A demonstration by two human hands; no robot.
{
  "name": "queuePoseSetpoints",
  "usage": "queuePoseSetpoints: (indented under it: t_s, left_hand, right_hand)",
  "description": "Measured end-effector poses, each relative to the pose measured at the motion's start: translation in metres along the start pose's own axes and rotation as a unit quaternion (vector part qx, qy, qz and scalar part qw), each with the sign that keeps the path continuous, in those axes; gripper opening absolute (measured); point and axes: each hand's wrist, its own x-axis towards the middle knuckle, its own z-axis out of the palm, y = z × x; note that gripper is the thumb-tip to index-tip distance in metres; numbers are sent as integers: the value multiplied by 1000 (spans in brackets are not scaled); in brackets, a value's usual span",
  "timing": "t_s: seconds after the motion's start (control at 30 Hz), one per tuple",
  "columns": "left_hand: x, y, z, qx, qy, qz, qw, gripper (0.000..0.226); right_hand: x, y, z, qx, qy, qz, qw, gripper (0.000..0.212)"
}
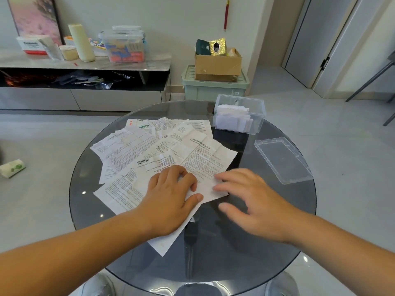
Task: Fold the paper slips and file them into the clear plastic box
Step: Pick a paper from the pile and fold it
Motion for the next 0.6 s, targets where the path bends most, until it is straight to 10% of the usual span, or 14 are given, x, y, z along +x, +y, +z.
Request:
queuePoseSetpoints:
  t_s: [0.13, 0.6]
  left_hand:
    - [-1, -3, -5, 10, -18, -18, 1000, 56]
    - [3, -11, -24, -12, -4, -62, 998, 44]
  right_hand:
    - [-2, -9, 7, -82, -80, -34, 993, 68]
    - [12, 34, -10, -201, 15, 120, 972, 73]
